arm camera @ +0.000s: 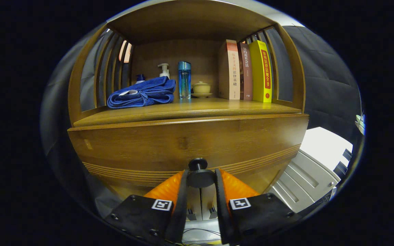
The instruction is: Pull open the drawer, take out the items inside it, and place them on the countertop above the cabinet.
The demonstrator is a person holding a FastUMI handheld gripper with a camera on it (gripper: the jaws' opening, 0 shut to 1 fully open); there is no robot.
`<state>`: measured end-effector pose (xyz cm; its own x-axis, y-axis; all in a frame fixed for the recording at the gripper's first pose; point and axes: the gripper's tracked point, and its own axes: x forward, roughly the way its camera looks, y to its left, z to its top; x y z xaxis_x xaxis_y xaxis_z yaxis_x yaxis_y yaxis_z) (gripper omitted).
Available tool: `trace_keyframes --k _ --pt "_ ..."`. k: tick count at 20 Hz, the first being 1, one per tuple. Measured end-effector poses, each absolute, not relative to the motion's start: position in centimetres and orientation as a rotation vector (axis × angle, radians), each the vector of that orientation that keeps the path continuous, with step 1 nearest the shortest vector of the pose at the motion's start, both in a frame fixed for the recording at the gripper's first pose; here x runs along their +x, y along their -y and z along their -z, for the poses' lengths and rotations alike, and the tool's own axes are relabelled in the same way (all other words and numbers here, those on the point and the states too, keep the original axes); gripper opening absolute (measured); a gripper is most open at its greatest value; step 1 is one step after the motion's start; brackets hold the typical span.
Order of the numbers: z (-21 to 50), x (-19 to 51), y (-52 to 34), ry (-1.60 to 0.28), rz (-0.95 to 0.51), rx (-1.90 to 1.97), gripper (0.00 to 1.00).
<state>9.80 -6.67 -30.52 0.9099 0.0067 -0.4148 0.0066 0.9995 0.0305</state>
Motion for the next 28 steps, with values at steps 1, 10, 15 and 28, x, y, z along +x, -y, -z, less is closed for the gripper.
trace_keyframes --k 1,10,15,28 --pt "30.4 9.7 6.7 -0.421 -0.001 0.029 0.47" --pt "29.0 8.0 7.6 -0.340 0.022 0.029 0.47" --pt "28.7 5.8 7.9 -0.351 0.025 0.032 0.47" --pt "28.2 0.9 8.5 -0.411 0.016 0.013 0.43"
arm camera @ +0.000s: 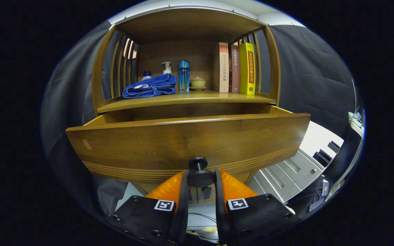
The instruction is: Pull open the drawer, take out the items inside it, and place them on the countertop above the cabinet.
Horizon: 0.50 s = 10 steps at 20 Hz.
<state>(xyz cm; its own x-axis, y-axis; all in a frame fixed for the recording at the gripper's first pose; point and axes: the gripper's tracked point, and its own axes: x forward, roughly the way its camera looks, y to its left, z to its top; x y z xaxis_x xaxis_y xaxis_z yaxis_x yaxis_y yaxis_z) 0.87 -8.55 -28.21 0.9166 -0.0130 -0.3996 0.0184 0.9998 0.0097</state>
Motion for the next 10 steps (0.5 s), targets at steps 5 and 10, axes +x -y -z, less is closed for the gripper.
trace_keyframes --k 5,10 --pt "28.6 -0.6 8.7 -0.456 0.009 0.004 0.43" --pt "28.6 -1.5 8.8 -0.474 0.003 -0.001 0.43"
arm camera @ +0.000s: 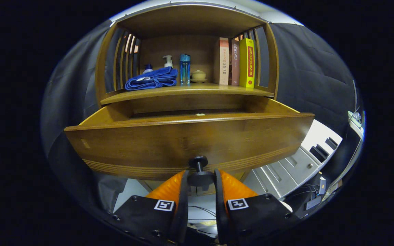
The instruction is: Pull open the drawer, take out the items inside it, and place them on the countertop above the cabinet.
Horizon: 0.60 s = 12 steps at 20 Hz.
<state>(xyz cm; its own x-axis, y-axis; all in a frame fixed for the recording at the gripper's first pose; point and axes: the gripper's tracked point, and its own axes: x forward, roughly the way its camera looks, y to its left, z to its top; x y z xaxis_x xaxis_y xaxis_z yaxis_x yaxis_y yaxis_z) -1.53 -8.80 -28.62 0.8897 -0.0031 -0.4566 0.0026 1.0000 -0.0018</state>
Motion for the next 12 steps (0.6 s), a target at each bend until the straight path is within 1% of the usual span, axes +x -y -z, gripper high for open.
trace_keyframes --k 12 --pt "28.5 -5.0 9.5 -0.533 -0.004 -0.026 0.43"
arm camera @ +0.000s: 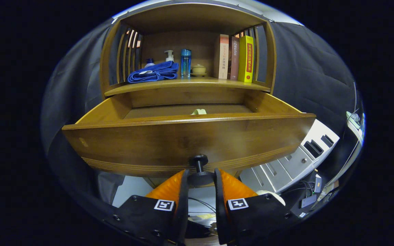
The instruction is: Pull open the drawer, take out the items inside it, and place them on the countertop above the cabinet.
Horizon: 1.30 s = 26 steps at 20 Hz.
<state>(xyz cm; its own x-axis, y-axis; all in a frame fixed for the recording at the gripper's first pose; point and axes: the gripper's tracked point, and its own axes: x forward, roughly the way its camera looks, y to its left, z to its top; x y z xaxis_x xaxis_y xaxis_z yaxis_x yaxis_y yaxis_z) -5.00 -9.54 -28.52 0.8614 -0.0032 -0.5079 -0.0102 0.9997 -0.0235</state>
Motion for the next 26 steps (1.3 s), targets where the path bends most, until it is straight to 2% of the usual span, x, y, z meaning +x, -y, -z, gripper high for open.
trace_keyframes --k 10,16,20,23,26 --pt "28.6 -6.7 10.1 -0.546 0.027 0.000 0.43" --pt "24.6 -5.5 10.8 -0.499 0.078 -0.051 0.62" --pt "19.9 -4.8 10.3 -0.449 0.051 -0.068 0.75" --pt "17.3 -3.9 9.8 -0.426 0.040 -0.054 0.93" --pt "15.5 -2.3 8.9 -0.401 0.013 -0.015 0.97"
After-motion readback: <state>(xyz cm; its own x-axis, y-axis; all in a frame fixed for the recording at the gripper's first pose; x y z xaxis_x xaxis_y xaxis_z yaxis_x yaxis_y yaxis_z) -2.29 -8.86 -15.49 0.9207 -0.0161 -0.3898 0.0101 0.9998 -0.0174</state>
